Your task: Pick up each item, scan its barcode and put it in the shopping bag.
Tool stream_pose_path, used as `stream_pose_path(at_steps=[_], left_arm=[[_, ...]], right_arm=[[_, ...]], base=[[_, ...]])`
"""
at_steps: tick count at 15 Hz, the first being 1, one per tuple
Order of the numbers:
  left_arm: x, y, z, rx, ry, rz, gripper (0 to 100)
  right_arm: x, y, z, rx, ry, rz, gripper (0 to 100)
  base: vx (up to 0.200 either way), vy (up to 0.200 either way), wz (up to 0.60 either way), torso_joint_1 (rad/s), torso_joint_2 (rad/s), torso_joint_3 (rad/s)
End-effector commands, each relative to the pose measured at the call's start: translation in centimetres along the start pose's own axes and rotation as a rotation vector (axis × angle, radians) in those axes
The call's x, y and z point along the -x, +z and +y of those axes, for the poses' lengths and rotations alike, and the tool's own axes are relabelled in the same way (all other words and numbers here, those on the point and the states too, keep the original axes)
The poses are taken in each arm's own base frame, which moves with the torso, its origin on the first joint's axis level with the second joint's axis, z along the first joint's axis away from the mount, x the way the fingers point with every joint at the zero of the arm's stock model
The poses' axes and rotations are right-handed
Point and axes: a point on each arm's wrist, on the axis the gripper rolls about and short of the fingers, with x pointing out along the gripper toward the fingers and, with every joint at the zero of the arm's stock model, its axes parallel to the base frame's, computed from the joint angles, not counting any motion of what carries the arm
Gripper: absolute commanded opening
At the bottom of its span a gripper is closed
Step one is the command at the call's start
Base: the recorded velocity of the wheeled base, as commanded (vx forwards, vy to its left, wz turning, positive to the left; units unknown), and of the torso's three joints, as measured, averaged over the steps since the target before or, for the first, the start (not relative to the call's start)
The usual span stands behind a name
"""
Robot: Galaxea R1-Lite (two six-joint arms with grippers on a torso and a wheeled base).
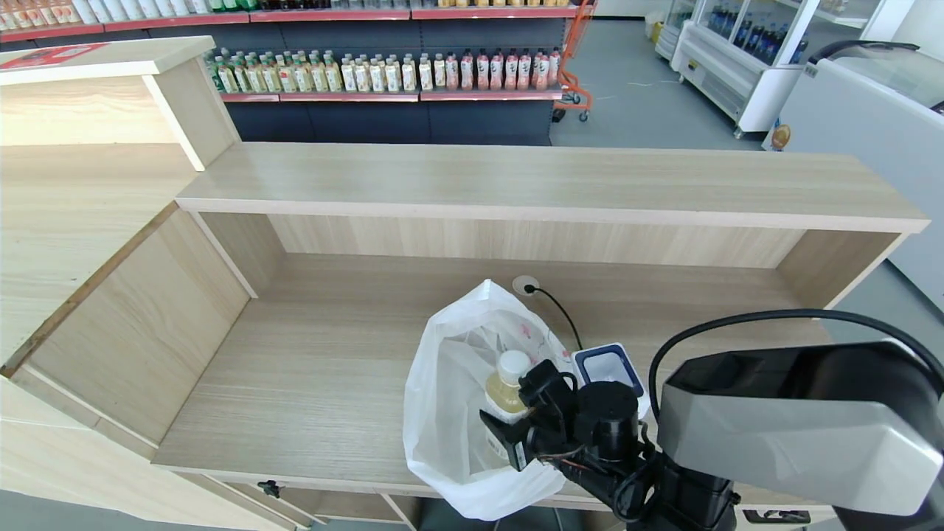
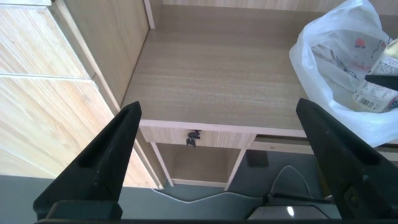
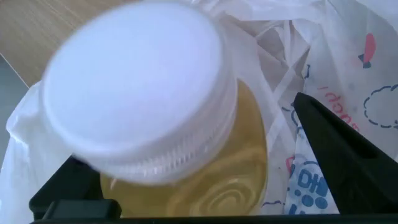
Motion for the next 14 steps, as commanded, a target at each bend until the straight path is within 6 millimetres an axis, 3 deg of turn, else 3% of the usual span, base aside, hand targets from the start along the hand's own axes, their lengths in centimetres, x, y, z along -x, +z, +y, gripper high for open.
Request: stream_pose_path(at_steps=[1, 7, 8, 10, 14], left_arm=[[0.0, 0.0, 0.0, 0.0, 0.0, 0.0, 100], [0.0, 0.0, 0.0, 0.0, 0.0, 0.0, 100], [0.0, 0.0, 0.0, 0.0, 0.0, 0.0, 100], [0.0, 0.0, 0.0, 0.0, 0.0, 0.0, 100], [0.0, 0.0, 0.0, 0.0, 0.0, 0.0, 100]], right_arm=[[-0.7, -1.3, 0.2, 0.026, 0.004, 0.02, 0], [-1.4, -1.7, 0.2, 0.096, -0.001, 0.013, 0], [-1.4, -1.7, 0.2, 0.099, 0.001, 0.011, 100], [-1.3, -1.1, 0.1, 0.098, -0.007, -0.001, 100], [-0.3, 2.3, -0.6, -0.02, -0.021, -0.078, 100]], base=[[0.0, 0.0, 0.0, 0.0, 0.0, 0.0], [0.0, 0.0, 0.0, 0.0, 0.0, 0.0], [0.0, 0.0, 0.0, 0.0, 0.0, 0.0], [0.0, 0.0, 0.0, 0.0, 0.0, 0.0], [0.0, 0.0, 0.0, 0.0, 0.0, 0.0]])
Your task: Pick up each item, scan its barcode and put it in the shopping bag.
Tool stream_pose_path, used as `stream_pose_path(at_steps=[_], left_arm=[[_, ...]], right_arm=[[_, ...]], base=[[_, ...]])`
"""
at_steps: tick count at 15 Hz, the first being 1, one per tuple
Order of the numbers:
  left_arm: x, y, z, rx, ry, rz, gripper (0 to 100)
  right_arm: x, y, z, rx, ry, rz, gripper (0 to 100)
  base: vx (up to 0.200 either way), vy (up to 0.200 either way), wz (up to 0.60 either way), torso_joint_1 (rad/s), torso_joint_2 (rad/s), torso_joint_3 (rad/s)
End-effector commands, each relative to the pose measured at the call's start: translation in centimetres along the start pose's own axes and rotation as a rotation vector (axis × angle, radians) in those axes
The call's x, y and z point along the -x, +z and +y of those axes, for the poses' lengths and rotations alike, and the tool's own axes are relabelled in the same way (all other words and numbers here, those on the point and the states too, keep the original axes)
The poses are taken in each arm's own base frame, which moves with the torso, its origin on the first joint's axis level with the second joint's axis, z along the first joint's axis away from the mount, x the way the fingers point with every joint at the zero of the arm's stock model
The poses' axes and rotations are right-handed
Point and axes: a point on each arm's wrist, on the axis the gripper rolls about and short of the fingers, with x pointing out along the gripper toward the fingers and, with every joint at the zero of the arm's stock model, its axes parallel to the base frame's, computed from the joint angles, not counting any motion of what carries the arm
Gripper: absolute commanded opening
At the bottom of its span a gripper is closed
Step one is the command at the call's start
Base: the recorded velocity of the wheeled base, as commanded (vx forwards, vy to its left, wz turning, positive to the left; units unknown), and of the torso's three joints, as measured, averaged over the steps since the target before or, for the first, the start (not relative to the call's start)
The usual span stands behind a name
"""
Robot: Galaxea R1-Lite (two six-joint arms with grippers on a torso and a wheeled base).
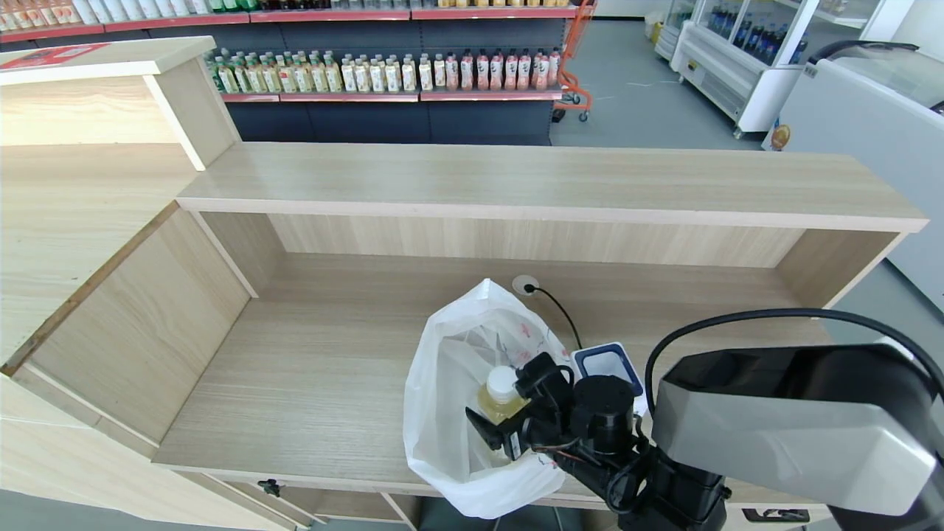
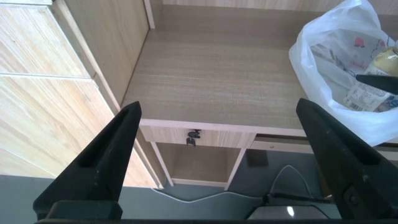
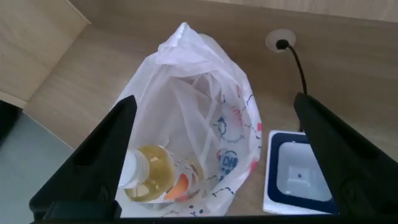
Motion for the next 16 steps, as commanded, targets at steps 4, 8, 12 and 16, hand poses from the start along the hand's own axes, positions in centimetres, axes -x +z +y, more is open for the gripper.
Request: stream_pose_path(at_steps=[4, 8, 12, 16], left_arm=[[0.0, 0.0, 0.0, 0.0, 0.0, 0.0, 100], [0.0, 0.0, 0.0, 0.0, 0.0, 0.0, 100], [0.0, 0.0, 0.0, 0.0, 0.0, -0.002, 100], [0.0, 0.0, 0.0, 0.0, 0.0, 0.0, 100]], right_arm=[[2.9, 7.0, -3.2, -0.156, -0.032, -0.087, 100], [6.1, 11.3, -3.7, -0.203, -0.039, -0.123, 100], [11.1, 14.5, -6.3, -0.21, -0.131, -0.113, 100], [19.1, 12.9, -9.9, -0.224, -0.356, -0.036, 100]], base=[[0.0, 0.0, 0.0, 0.0, 0.0, 0.0], [0.0, 0.0, 0.0, 0.0, 0.0, 0.0], [0.0, 0.0, 0.0, 0.0, 0.0, 0.0], [0.0, 0.0, 0.0, 0.0, 0.0, 0.0]])
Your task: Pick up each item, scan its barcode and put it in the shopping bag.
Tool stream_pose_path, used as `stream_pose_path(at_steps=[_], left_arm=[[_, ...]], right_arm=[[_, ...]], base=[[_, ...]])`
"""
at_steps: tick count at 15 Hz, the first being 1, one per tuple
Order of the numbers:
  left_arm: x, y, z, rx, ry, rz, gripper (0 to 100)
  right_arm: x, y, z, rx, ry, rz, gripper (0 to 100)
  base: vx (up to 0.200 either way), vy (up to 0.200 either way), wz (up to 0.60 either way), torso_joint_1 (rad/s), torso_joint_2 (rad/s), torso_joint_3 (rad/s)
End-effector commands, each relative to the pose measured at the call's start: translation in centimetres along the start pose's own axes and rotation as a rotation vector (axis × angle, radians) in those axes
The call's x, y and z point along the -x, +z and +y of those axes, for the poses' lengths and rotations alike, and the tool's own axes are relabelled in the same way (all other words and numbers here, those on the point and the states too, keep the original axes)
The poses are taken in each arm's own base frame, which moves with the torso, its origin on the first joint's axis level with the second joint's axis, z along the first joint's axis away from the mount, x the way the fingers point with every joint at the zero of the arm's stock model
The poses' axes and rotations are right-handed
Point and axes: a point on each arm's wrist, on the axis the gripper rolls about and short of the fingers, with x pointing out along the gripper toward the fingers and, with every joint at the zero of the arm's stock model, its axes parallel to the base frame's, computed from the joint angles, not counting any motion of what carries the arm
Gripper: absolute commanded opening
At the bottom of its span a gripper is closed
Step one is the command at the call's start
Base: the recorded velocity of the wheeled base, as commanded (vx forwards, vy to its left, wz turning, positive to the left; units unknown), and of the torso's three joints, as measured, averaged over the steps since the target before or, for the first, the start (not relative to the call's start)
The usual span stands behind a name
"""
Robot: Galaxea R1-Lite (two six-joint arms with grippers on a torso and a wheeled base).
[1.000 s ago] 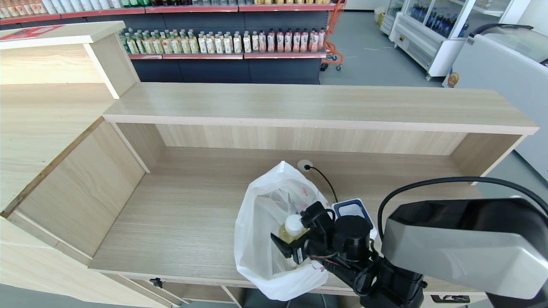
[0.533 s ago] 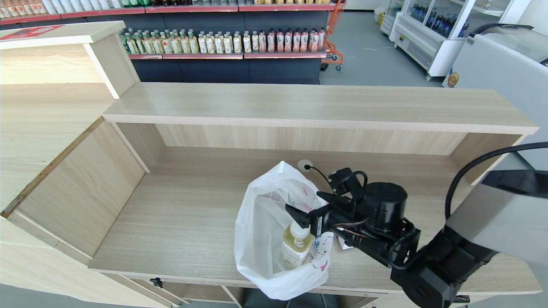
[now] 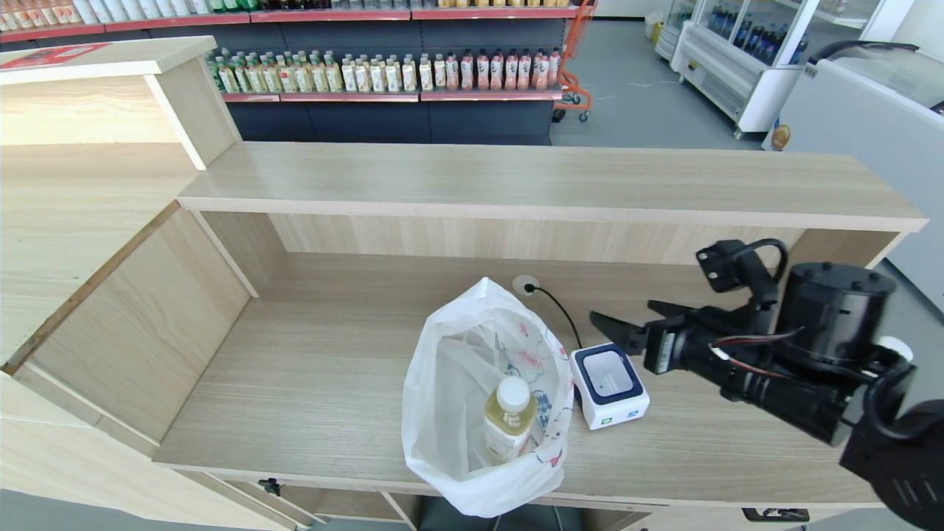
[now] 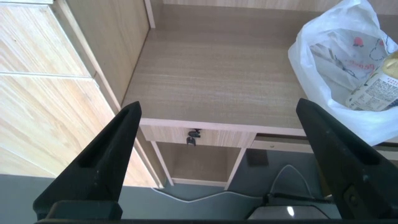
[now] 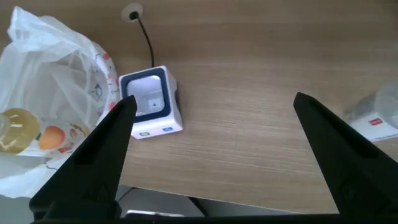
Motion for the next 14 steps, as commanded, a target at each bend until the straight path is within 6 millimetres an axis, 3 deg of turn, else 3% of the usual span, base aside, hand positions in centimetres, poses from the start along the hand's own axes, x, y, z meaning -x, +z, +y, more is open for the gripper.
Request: stream_pose_path(at_steps=[1, 3, 6, 9, 14], left_arm=[[0.0, 0.0, 0.0, 0.0, 0.0, -0.002, 100], [0.0, 0.0, 0.0, 0.0, 0.0, 0.0, 100], [0.0, 0.1, 0.0, 0.002, 0.0, -0.003, 100], [0.0, 0.0, 0.0, 0.002, 0.0, 0.0, 100], [0.0, 0.0, 0.0, -0.003, 0.0, 0.0, 100]], right_arm=[[6.5, 0.5, -3.1, -0.01, -0.154, -0.026, 100], [9.2, 0.0, -3.9, -0.025, -0.2, -0.005, 100], [10.9, -0.1, -4.2, -0.036, -0.224, 0.008, 100], [11.3, -0.2, -4.2, -0.038, -0.234, 0.011, 100], [11.5, -1.0, -5.9, -0.024, -0.33, 0.066, 100]], base=[[0.0, 0.0, 0.0, 0.0, 0.0, 0.0], [0.0, 0.0, 0.0, 0.0, 0.0, 0.0], [0.0, 0.0, 0.0, 0.0, 0.0, 0.0], [0.0, 0.0, 0.0, 0.0, 0.0, 0.0], [0.0, -0.2, 0.0, 0.001, 0.0, 0.001]])
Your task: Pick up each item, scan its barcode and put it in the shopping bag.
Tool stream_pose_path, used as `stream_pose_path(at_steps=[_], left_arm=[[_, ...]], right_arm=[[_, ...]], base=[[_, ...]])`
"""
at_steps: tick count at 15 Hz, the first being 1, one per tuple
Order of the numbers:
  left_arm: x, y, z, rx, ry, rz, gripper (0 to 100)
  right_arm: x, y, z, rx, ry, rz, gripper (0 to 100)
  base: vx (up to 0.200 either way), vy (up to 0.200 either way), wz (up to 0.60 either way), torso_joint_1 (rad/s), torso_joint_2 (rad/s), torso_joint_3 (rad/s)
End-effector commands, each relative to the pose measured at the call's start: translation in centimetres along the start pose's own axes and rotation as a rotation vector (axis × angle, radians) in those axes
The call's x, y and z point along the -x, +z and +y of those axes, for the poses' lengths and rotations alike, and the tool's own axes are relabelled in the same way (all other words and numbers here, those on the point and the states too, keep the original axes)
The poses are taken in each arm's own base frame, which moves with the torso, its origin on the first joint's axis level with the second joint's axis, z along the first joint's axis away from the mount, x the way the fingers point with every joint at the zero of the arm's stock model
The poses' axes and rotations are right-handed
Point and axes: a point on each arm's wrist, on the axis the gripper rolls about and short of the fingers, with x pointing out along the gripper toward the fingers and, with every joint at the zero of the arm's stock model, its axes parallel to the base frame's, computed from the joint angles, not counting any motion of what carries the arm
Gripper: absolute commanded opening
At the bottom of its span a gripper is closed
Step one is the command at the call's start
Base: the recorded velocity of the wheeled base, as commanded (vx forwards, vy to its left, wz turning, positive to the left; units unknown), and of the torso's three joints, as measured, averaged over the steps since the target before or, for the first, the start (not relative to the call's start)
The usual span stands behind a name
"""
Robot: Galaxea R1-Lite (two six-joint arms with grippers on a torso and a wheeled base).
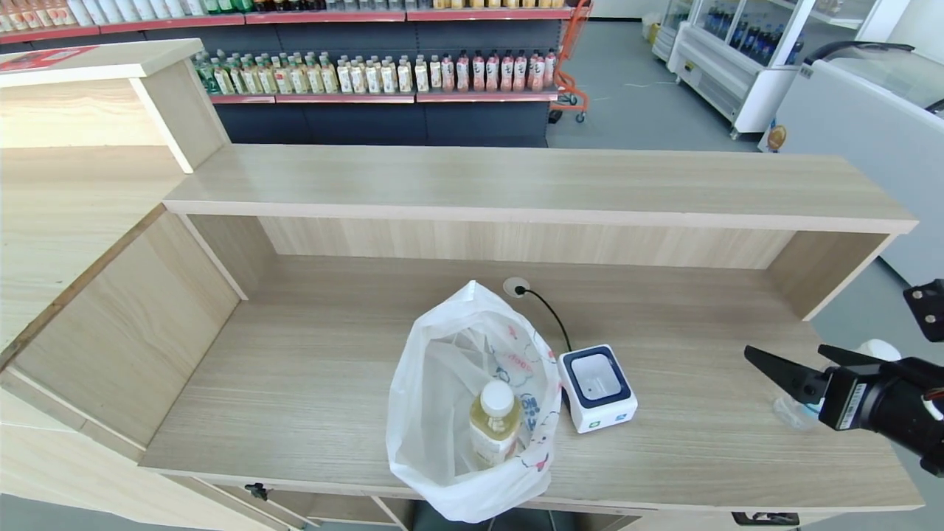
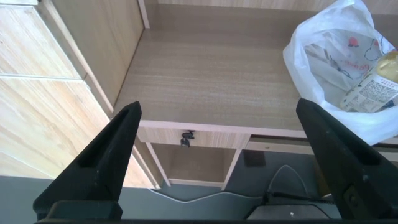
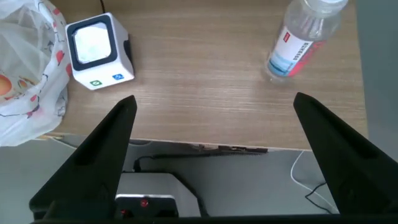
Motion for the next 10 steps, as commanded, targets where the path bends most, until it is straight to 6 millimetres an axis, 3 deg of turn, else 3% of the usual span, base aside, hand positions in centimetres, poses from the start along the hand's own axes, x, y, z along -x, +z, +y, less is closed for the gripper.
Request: stream_pose_path(at_steps=[1, 2, 4, 10], left_arm=[[0.0, 0.0, 0.0, -0.002, 0.0, -0.002, 100], [0.0, 0.0, 0.0, -0.002, 0.0, -0.002, 100], [0.0, 0.0, 0.0, -0.002, 0.0, -0.002, 100], [0.0, 0.0, 0.0, -0.002, 0.0, -0.002, 100]], right_arm=[[-0.2, -0.5, -0.9, 0.007, -0.049, 0.035, 100], [-0.1, -0.6, -1.0, 0.005, -0.058, 0.046, 100], [0.1, -0.9, -1.1, 0.001, -0.065, 0.07, 100], [0.7, -1.7, -1.0, 0.003, -0.066, 0.093, 100]], base=[[0.0, -0.2, 0.0, 0.007, 0.01, -0.002], [0.0, -0.2, 0.0, -0.002, 0.0, 0.007], [-0.2, -0.2, 0.0, -0.002, 0.01, 0.005], [-0.2, 0.0, 0.0, -0.001, 0.0, 0.004]])
